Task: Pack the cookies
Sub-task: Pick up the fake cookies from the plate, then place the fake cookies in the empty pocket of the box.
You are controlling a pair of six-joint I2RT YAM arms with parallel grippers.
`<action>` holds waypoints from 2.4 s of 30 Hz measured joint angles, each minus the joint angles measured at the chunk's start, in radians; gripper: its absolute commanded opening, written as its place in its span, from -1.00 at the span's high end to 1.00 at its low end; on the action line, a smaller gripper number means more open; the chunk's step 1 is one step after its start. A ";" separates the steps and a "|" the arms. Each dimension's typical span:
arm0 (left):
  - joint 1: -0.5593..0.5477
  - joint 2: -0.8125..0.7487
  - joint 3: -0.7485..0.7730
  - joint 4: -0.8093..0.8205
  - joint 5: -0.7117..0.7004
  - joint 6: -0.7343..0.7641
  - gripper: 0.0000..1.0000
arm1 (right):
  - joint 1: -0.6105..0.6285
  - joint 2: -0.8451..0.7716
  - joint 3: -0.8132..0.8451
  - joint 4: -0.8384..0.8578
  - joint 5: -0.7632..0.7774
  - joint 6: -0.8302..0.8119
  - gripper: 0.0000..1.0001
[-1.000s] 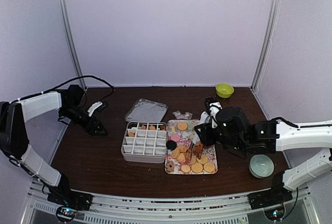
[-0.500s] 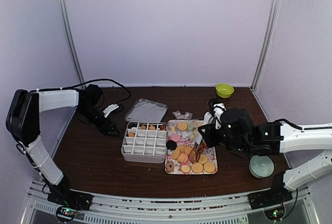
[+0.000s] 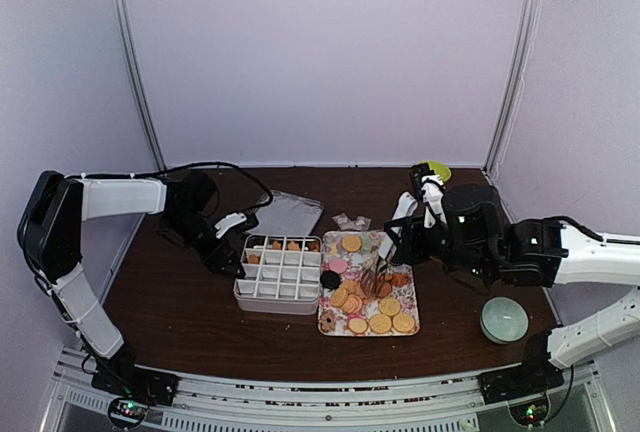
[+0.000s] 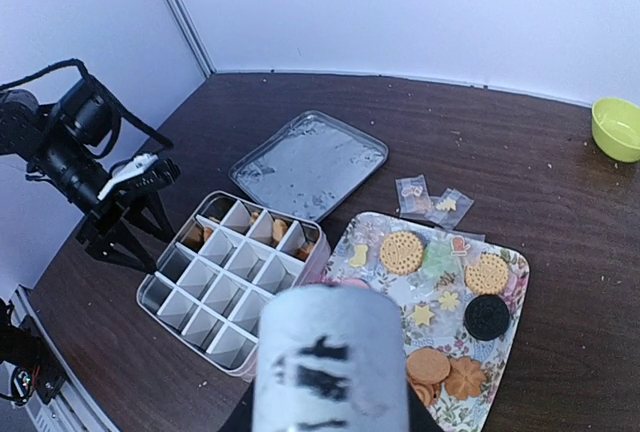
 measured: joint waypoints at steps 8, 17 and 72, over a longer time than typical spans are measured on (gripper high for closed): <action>-0.022 0.007 -0.006 -0.012 0.035 0.021 -0.28 | -0.002 0.019 0.094 -0.005 0.000 -0.046 1.00; 0.030 -0.065 0.003 -0.134 0.194 0.163 -0.16 | -0.005 0.131 0.166 0.018 -0.011 -0.077 1.00; 0.125 -0.013 0.011 -0.065 0.114 -0.043 -0.54 | -0.013 0.760 0.650 0.161 -0.079 -0.250 0.97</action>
